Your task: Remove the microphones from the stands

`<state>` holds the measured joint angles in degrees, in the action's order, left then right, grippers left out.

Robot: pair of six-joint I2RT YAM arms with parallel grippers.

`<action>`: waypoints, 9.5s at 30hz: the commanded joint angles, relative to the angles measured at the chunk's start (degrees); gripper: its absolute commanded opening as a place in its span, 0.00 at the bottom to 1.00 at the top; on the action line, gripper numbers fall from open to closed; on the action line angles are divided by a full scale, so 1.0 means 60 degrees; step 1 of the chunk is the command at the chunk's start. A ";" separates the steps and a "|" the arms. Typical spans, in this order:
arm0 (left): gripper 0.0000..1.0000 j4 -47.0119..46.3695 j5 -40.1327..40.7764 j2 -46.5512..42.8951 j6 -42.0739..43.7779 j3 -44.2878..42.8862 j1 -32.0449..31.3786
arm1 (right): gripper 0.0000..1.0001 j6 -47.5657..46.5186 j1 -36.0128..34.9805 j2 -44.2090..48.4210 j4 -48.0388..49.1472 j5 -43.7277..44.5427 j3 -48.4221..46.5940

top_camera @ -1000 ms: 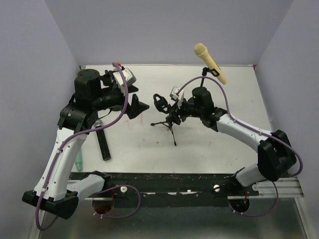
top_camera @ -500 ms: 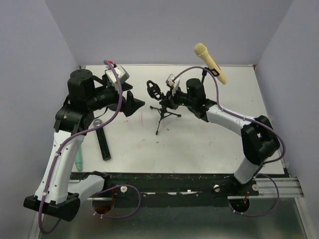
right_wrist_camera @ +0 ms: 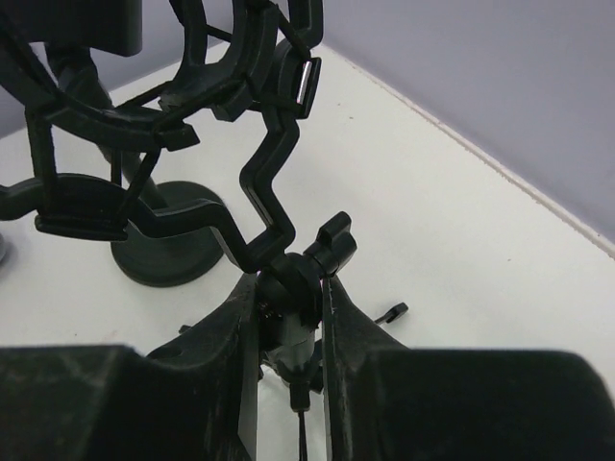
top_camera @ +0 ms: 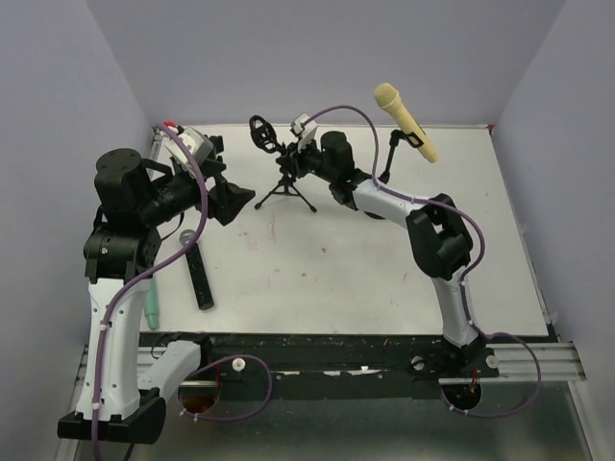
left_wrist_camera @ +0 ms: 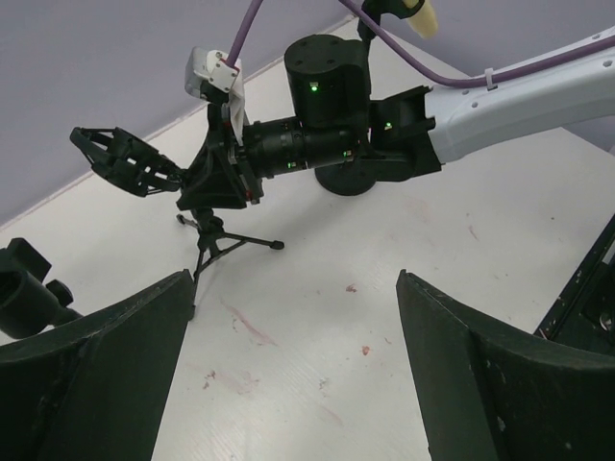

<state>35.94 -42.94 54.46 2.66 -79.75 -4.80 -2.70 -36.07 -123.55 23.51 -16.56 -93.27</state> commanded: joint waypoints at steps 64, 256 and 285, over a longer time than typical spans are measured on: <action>0.95 -0.0043 -0.0270 0.1573 0.2765 -0.0654 -0.3448 | 0.52 -0.4764 0.5573 0.5092 -0.8194 -0.6042 -0.0509; 0.21 -0.6621 -0.2072 0.4826 -0.2918 -0.1402 -0.3742 | 0.01 0.3189 0.1764 0.6338 -0.2204 -0.4564 -0.0377; 0.17 -0.6842 -0.1764 0.5280 -0.3447 -0.2002 -0.3844 | 0.63 0.3806 0.1691 0.6250 -0.1601 -0.4757 0.0123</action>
<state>-4.95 -51.42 86.94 -18.87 -90.19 -27.77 22.50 -25.63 -86.56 14.52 -45.95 -91.33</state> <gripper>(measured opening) 0.432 0.506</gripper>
